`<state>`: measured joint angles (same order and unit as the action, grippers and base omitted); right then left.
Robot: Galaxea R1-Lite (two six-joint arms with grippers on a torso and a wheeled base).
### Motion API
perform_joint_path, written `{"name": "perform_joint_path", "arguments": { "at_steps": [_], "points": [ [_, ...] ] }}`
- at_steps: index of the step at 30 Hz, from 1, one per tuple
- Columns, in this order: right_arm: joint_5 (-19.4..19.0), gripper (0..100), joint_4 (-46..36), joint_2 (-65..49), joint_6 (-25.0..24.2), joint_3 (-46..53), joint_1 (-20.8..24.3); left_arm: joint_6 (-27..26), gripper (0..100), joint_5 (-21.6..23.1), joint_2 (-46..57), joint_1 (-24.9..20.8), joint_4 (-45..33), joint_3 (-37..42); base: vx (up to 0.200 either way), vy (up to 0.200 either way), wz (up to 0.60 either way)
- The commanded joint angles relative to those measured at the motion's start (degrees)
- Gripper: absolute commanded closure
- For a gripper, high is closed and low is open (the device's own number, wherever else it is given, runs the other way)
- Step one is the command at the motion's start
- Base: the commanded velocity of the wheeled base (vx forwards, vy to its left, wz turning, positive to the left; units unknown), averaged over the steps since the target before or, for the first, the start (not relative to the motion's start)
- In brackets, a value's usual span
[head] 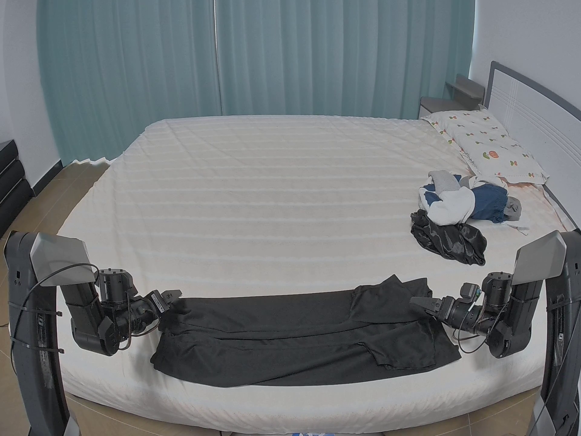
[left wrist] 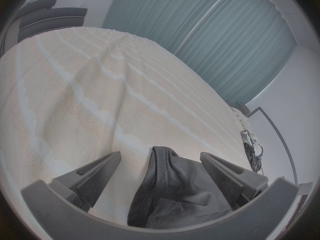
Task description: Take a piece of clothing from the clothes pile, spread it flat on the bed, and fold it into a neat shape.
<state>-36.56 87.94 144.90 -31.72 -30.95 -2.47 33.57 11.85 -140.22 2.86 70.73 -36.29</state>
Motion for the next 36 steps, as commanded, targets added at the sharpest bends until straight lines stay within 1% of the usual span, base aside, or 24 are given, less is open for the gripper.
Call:
{"name": "perform_joint_path", "arguments": {
  "at_steps": [1, 4, 7, 11, 18, 21, 22, 28, 36],
  "points": [
    [0.0, 0, -0.14, -0.84, -0.01, 0.28, -0.51, 0.0, 0, 0.02, 0.03, 0.04, 0.02, -0.01, 0.0, 0.0, 0.0],
    [0.0, 0, -0.49, -0.23, 0.17, 0.19, -0.25, 0.0, 0, 0.02, -0.06, 0.04, 0.02, -0.01, 0.0, 0.0, 0.0],
    [0.08, 0, -1.19, 0.74, 1.66, -0.51, -0.07, 0.18, 0, 0.02, 0.03, 0.04, 0.02, -0.01, 0.0, 0.0, 0.0],
    [0.08, 0, -2.69, 0.91, 2.19, -1.39, -0.25, 0.09, 0, 0.02, 0.03, 0.04, 0.02, -0.01, 0.0, 0.0, 0.0],
    [0.08, 0, -3.22, 1.7, 2.36, -2.53, 0.8, 0.18, 0, 0.02, 0.03, 0.04, 0.02, -0.01, 0.0, 0.0, 0.0],
    [0.17, 0, -5.24, 2.06, 2.63, -3.76, 0.89, 0.18, 0, 0.02, 0.03, 0.04, 0.02, -0.01, 0.0, 0.0, 0.0],
    [0.17, 100, -5.85, 1.88, 2.98, -3.85, 0.89, 0.18, 0, 0.02, 0.03, 0.04, 0.02, -0.01, 0.0, 0.0, 0.0],
    [0.35, 100, -6.73, 1.26, 5.97, -2.62, 0.1, 0.18, 0, 0.02, 0.03, 0.04, 0.02, -0.01, 0.0, 0.0, 0.0],
    [0.79, 100, -6.64, -0.58, 6.14, -1.13, -1.57, 0.27, 0, 0.02, 0.03, 0.04, 0.02, -0.01, 0.0, 0.0, 0.0]
  ]
}}
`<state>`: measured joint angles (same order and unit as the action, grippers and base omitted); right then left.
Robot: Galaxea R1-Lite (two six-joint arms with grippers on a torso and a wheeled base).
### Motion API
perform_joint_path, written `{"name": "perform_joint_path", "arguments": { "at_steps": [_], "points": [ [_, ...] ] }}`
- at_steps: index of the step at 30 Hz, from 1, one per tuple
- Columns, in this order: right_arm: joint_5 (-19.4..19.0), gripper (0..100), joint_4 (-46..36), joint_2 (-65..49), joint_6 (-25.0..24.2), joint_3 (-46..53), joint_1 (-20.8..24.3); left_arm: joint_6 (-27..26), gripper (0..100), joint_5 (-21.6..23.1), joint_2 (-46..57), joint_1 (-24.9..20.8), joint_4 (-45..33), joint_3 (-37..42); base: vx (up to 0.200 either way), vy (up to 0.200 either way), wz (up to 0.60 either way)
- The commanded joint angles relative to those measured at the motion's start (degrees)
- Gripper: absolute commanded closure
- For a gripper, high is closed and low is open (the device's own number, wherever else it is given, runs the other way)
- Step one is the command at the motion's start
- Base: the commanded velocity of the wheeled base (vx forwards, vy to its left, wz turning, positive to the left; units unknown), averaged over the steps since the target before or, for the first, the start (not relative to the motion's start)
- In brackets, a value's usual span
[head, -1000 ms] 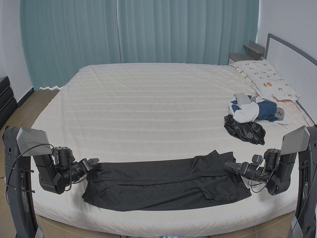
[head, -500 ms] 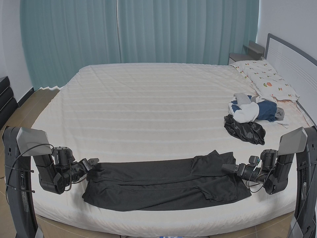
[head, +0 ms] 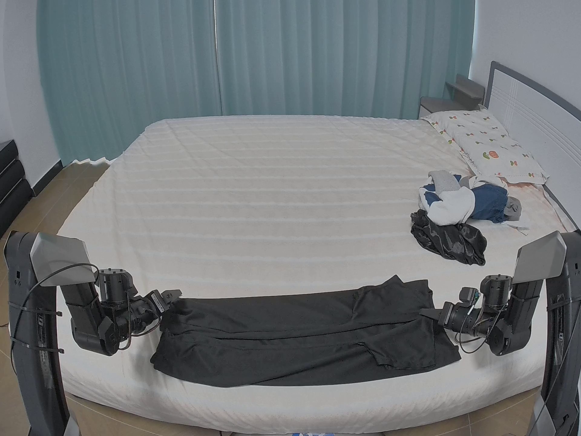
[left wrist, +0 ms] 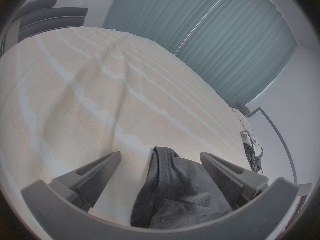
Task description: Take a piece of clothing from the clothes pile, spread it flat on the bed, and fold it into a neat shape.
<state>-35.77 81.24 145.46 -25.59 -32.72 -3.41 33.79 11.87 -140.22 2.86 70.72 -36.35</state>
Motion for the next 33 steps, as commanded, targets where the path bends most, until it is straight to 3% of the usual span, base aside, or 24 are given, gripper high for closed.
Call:
{"name": "perform_joint_path", "arguments": {
  "at_steps": [1, 16, 21, 33],
  "points": [
    [0.0, 100, 0.06, -1.14, 0.01, 0.82, -0.72, 0.13, 0, -0.01, 0.03, 0.04, 0.03, 0.05, 0.0, 0.0, 0.0],
    [-0.09, 100, -0.12, -0.61, 0.1, 0.11, -2.04, 2.42, 0, -0.01, 0.91, 0.48, 0.03, 0.23, 0.0, 0.0, 0.0],
    [-0.09, 100, -0.12, -0.35, 0.1, -0.06, -2.12, 3.3, 0, 2.28, 6.45, 0.39, -0.32, 4.98, 0.0, 0.0, 0.0],
    [-0.09, 100, -0.03, 0.09, 0.1, -0.06, -2.12, 2.42, 0, 3.77, 7.5, -3.83, -0.84, 9.81, 0.0, 0.0, 0.0]
  ]
}}
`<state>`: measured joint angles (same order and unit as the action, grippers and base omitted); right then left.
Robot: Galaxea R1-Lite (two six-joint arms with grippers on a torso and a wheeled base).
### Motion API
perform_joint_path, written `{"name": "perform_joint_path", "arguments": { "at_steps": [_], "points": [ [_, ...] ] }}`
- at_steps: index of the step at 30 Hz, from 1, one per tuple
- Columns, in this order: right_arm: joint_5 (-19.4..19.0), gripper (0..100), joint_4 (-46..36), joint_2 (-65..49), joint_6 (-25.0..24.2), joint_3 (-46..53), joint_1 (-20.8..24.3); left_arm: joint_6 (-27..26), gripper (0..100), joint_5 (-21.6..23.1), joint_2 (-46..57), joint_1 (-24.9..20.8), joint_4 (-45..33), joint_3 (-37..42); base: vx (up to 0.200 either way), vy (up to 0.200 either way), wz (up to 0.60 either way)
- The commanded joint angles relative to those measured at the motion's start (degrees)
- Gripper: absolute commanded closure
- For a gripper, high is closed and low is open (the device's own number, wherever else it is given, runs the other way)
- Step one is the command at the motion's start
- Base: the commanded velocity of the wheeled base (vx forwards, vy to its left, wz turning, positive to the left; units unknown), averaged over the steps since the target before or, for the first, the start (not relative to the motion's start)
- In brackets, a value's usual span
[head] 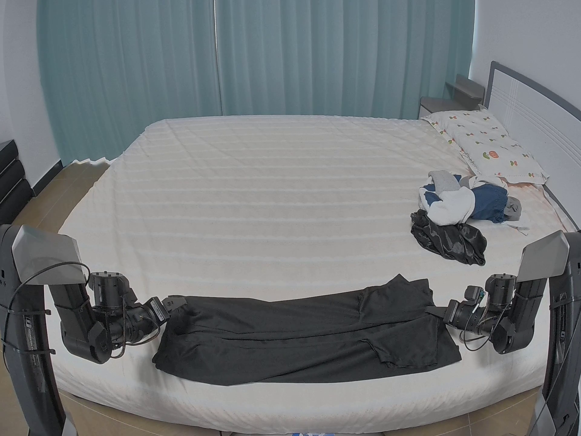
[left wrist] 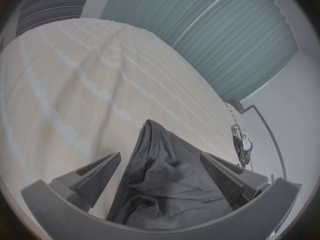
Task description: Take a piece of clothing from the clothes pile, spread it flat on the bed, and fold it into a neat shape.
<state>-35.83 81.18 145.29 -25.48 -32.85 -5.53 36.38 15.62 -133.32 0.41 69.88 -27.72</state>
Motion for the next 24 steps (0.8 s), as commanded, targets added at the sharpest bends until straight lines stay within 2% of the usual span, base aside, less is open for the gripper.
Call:
{"name": "perform_joint_path", "arguments": {
  "at_steps": [1, 9, 10, 19, 24],
  "points": [
    [-0.03, 100, 0.03, 0.26, -0.01, -0.02, 0.0, -0.34, 0, 0.03, 0.51, -1.47, 0.0, 1.09, 0.0, 0.0, 0.0],
    [-0.03, 100, 0.03, 0.35, -0.01, -0.02, 0.0, -1.57, 0, 0.03, 0.34, -2.26, 0.0, -0.49, 0.0, 0.0, 0.0],
    [-0.03, 100, 0.03, 0.35, -0.01, -0.02, 0.0, -2.01, 100, 0.03, 0.34, -2.44, -0.09, -0.49, 0.0, 0.0, 0.0],
    [-0.03, 100, 0.03, 0.35, -0.01, -0.19, 0.0, -7.9, 100, -2.34, 0.51, -1.12, -0.97, 2.67, 0.0, 0.0, 0.0],
    [-0.03, 100, 0.12, 0.26, -0.01, -0.19, 0.0, -10.71, 100, -4.01, 2.18, -0.94, -4.49, 3.2, 0.0, 0.0, 0.0]
  ]
}}
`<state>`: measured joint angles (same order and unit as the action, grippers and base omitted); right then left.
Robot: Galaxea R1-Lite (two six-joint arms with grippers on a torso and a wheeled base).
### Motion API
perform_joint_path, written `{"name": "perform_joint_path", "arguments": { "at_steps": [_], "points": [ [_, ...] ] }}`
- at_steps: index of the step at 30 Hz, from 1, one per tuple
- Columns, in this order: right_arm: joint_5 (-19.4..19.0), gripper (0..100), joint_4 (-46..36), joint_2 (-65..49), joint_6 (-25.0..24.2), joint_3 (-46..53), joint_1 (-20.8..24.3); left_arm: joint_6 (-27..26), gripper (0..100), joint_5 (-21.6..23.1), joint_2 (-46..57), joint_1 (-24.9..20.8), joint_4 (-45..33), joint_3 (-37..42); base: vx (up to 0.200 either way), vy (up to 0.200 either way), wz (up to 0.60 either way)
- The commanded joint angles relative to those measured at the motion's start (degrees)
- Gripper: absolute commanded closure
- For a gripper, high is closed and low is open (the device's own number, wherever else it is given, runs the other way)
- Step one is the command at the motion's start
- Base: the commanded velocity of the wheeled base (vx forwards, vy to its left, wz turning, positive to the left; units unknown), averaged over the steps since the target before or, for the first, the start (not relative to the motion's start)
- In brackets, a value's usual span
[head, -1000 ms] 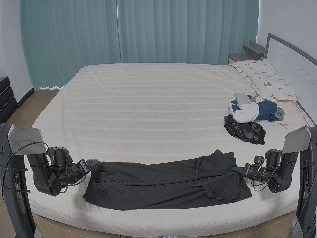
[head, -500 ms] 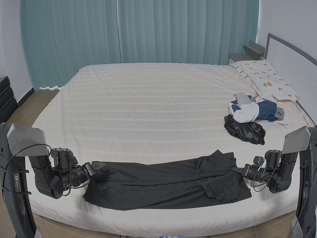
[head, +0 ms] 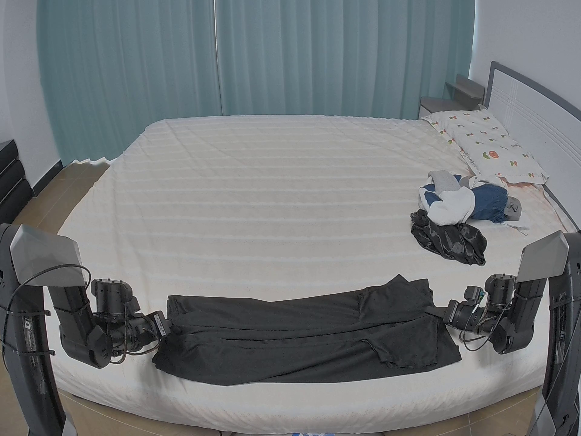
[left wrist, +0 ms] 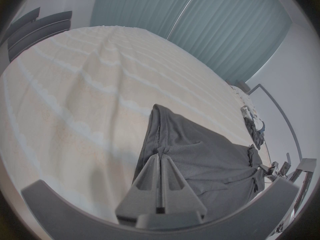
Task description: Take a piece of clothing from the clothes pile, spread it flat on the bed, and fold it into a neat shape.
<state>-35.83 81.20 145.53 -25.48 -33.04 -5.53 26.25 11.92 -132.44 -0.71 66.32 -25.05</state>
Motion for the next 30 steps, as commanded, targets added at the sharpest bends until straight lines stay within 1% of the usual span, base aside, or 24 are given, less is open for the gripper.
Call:
{"name": "perform_joint_path", "arguments": {
  "at_steps": [1, 5, 9, 12, 15, 24, 25, 30],
  "points": [
    [-0.03, 100, 0.27, 0.02, -0.01, -0.01, 0.0, -0.76, 100, -0.76, 1.83, 0.27, -1.54, 0.53, 0.0, 0.0, 0.0],
    [-0.03, 100, 0.54, -0.16, -0.1, 0.08, -0.09, -1.99, 100, -2.87, 2.54, 0.27, -2.6, 0.44, 0.0, 0.0, 0.0],
    [-0.03, 100, 0.54, -0.34, -0.1, -0.01, -0.79, -3.13, 100, -3.05, 2.62, 0.36, -4.35, 0.53, 0.0, 0.0, 0.0],
    [-0.03, 100, 0.54, -0.34, -0.1, -0.01, -1.06, -5.15, 100, -3.48, 3.15, 0.36, -6.99, 0.62, 0.0, 0.0, 0.0],
    [-0.03, 100, 0.54, -0.34, -0.01, 0.17, -0.97, -5.42, 100, -3.92, 2.98, 0.18, -8.48, 0.44, 0.0, 0.0, 0.0],
    [-0.03, 100, 0.62, -0.16, -0.01, 0.43, -0.71, -5.42, 100, -3.92, 2.27, 0.09, -8.66, -0.26, 0.0, 0.0, 0.0],
    [-0.03, 100, 0.62, -0.07, -0.01, 0.43, -0.71, -5.33, 0, -3.92, 2.18, 0.09, -8.66, -0.35, 0.0, 0.0, 0.0],
    [-0.03, 100, 0.62, -0.07, -0.01, 0.34, -0.71, -5.24, 0, -3.92, 2.18, 0.27, -8.22, -0.52, 0.0, 0.0, 0.0]
  ]
}}
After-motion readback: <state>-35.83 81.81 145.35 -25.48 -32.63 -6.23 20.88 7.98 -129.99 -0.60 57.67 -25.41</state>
